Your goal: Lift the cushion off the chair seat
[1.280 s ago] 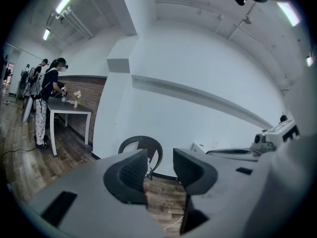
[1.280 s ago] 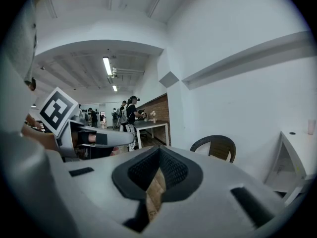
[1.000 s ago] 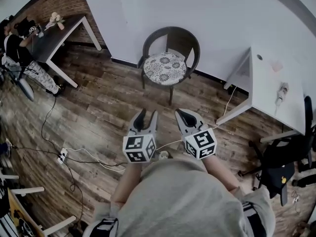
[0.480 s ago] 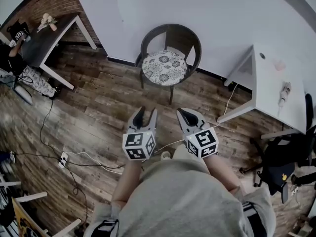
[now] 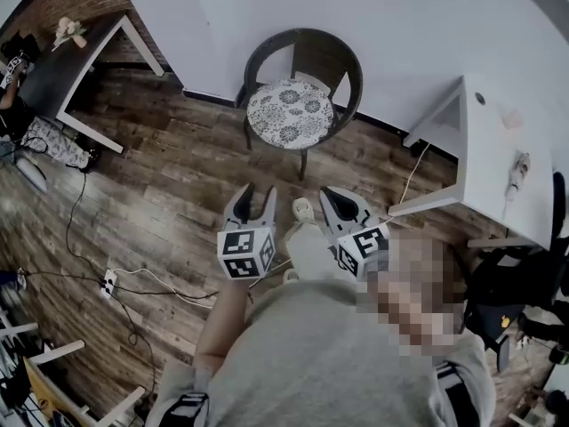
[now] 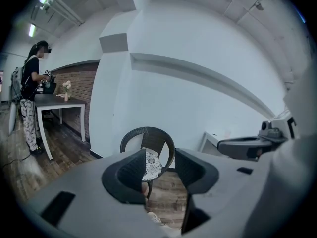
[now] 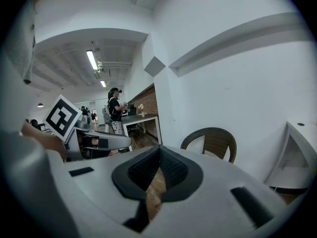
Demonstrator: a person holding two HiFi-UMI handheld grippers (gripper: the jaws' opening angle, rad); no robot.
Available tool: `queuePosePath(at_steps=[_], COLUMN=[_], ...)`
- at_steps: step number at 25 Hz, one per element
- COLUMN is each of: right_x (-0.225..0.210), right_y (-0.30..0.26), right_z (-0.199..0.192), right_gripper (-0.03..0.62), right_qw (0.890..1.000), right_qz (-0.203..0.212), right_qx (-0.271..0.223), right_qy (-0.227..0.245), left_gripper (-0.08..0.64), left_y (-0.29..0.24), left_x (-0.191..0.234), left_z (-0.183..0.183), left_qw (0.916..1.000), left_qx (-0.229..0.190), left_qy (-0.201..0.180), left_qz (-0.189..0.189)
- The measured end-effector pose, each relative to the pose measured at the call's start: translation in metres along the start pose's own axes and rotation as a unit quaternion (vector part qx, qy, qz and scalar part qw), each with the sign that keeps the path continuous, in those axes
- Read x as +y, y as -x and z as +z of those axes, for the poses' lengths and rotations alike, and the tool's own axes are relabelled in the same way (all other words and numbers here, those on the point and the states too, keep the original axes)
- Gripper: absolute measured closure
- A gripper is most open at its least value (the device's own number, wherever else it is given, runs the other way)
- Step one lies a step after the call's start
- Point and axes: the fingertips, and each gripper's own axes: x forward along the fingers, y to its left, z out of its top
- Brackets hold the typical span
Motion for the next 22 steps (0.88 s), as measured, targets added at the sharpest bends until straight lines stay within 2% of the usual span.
queuePosePath(at_steps=[10, 22], right_x=[-0.079, -0.143], right_y=[-0.090, -0.175], right_z=[0.009, -0.026], right_gripper=[0.588, 0.588], right_qw=[1.000, 0.997], right_qz=[0.020, 0.021], right_qx=[0.018, 0.063], right_qy=[-0.011, -0.038], left_gripper=[0.387, 0.387], left_y=[-0.118, -0.234], left_x=[0.027, 0.073], left_z=[-0.002, -0.056], left_qw=[0.9992, 0.9949], left_qx=[0.036, 0.095], left_qy=[0.008, 0.020], left_qz=[0.013, 0.030])
